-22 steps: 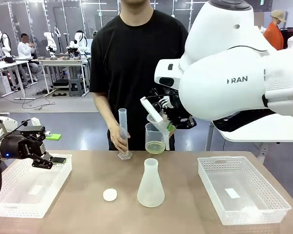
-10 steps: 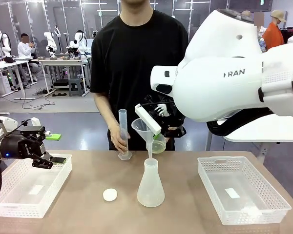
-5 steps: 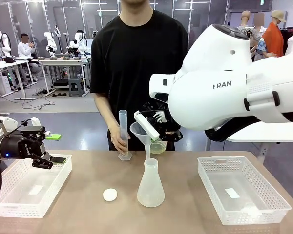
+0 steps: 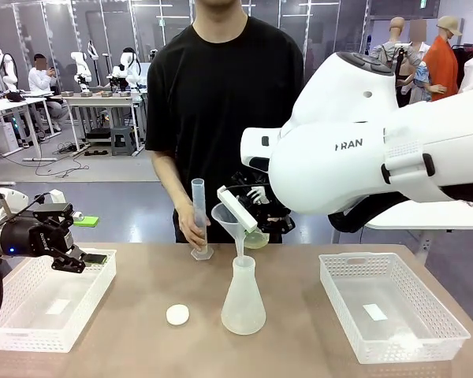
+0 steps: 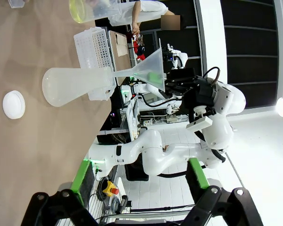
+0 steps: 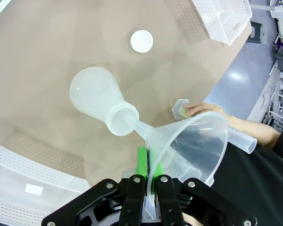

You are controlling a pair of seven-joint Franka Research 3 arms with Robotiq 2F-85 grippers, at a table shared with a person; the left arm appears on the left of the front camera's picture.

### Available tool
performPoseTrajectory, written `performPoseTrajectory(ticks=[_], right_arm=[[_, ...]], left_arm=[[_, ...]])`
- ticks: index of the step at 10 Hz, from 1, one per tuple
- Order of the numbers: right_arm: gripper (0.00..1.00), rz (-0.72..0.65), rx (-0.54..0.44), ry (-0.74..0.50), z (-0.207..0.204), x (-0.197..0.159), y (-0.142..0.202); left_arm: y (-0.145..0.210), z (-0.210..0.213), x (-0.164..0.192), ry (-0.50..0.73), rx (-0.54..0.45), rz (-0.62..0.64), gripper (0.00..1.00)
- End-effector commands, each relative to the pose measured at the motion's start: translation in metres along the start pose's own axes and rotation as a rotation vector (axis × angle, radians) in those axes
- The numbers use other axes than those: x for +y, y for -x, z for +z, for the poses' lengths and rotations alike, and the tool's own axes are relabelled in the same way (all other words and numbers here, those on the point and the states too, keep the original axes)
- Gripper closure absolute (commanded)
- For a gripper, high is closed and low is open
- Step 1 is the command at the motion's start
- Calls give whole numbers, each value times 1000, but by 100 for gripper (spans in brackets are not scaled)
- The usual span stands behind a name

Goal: Prepare the solutions needed for the experiment.
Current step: Pick up the Plastic Funnel and insert it into the Big flask.

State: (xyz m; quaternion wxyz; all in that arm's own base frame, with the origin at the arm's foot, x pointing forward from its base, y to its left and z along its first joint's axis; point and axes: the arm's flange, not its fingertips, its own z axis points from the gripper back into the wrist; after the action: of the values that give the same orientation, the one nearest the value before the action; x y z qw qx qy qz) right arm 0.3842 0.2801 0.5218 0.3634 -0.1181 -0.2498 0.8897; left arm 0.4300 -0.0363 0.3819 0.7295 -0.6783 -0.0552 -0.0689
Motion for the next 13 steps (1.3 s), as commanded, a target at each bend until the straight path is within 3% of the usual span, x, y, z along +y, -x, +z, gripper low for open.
performPoseTrajectory(ticks=[1,13], right_arm=[[96,26,-21,42,-8,10,9],[96,6,-43,9,-47,30,19]], left_arm=[[-1,-1,-2,11,-9,-11,0],[-1,-1,-2,11,-9,-11,0]])
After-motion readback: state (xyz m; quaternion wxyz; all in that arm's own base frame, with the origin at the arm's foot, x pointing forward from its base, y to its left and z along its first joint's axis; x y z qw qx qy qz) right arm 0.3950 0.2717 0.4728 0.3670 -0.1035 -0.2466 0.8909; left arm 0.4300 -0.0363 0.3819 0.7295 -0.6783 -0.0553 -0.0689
